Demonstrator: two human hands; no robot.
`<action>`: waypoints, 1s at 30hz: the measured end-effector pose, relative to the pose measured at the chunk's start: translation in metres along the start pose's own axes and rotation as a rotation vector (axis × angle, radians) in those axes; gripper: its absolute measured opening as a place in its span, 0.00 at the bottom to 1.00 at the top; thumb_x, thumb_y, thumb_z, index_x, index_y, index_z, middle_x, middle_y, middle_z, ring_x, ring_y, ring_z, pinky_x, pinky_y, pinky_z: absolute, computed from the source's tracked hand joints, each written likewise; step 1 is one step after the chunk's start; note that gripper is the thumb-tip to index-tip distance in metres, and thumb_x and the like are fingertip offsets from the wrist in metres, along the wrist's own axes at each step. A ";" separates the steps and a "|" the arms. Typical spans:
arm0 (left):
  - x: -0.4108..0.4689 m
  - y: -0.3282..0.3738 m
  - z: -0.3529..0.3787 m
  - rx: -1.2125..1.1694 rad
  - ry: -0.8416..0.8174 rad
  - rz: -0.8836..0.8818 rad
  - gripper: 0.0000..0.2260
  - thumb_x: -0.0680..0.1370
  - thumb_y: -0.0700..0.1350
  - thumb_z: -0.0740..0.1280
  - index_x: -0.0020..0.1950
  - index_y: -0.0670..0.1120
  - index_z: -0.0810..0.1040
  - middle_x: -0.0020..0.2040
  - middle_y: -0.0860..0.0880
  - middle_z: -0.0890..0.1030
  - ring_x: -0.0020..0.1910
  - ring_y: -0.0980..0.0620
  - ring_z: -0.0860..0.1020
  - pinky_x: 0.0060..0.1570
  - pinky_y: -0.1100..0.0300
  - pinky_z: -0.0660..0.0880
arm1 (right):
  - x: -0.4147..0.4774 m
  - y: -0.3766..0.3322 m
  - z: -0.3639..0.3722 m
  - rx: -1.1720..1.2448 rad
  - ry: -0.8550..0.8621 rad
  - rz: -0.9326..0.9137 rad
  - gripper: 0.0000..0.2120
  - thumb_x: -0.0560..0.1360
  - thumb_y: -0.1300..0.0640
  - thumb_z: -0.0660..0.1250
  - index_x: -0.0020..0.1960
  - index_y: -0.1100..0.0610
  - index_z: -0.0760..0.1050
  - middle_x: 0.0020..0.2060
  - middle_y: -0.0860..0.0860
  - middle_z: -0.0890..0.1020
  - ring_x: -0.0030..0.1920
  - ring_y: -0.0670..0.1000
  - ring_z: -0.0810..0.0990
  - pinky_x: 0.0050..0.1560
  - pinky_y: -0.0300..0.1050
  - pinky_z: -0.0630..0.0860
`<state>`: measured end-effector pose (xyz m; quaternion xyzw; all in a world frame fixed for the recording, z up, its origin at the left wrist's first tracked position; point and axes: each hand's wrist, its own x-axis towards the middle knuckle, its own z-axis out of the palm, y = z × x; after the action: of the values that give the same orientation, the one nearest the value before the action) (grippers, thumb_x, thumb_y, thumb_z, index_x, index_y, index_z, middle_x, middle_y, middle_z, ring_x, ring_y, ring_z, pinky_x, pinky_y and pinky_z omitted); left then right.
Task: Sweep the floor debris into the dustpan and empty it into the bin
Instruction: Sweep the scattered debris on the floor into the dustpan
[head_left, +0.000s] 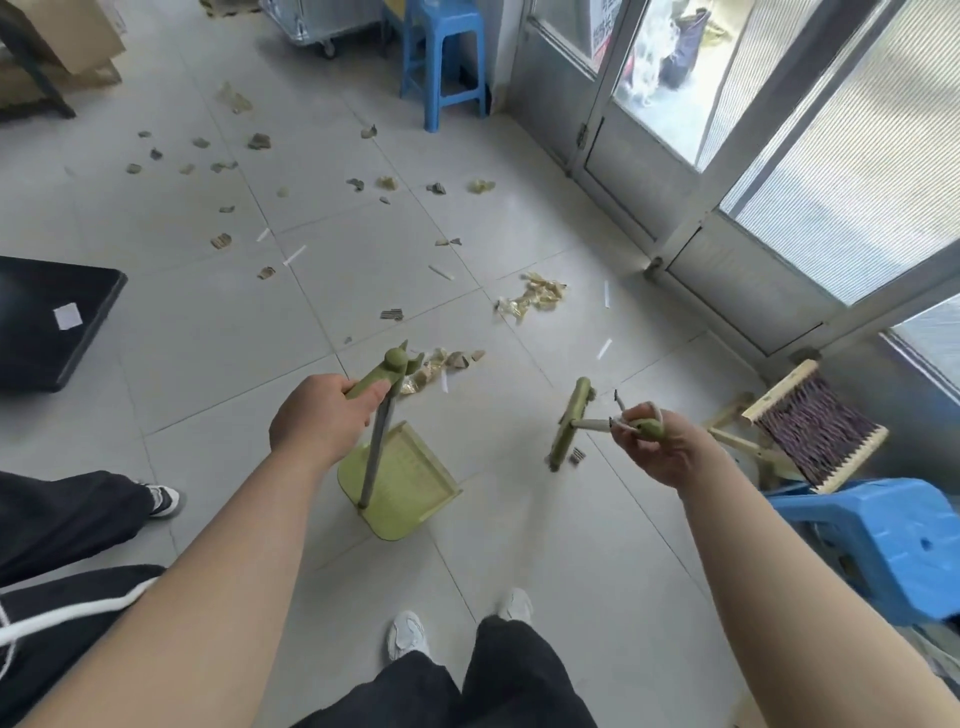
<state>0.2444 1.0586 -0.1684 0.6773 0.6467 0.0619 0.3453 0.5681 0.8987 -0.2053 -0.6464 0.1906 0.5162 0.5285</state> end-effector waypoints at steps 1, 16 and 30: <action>0.001 0.006 0.003 0.000 -0.005 0.010 0.23 0.77 0.62 0.64 0.36 0.43 0.78 0.30 0.48 0.77 0.29 0.47 0.73 0.33 0.58 0.67 | 0.000 -0.004 -0.010 -0.035 0.018 0.016 0.04 0.76 0.67 0.61 0.50 0.63 0.70 0.37 0.58 0.72 0.17 0.49 0.76 0.15 0.33 0.68; 0.043 0.085 0.052 -0.002 0.043 -0.104 0.23 0.77 0.63 0.64 0.35 0.44 0.77 0.29 0.50 0.75 0.29 0.48 0.72 0.32 0.59 0.66 | 0.083 -0.068 0.023 -0.057 -0.044 0.133 0.11 0.77 0.69 0.61 0.36 0.64 0.69 0.31 0.60 0.73 0.25 0.51 0.75 0.15 0.34 0.69; 0.048 0.071 0.047 -0.111 0.148 -0.295 0.24 0.77 0.63 0.64 0.32 0.45 0.75 0.29 0.49 0.76 0.29 0.47 0.72 0.33 0.57 0.66 | 0.114 -0.111 0.114 -0.166 -0.276 0.183 0.05 0.78 0.67 0.57 0.45 0.61 0.67 0.36 0.57 0.69 0.20 0.49 0.74 0.17 0.34 0.70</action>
<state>0.3356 1.0901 -0.1824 0.5483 0.7585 0.0958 0.3390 0.6478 1.0740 -0.2402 -0.5910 0.1309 0.6598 0.4453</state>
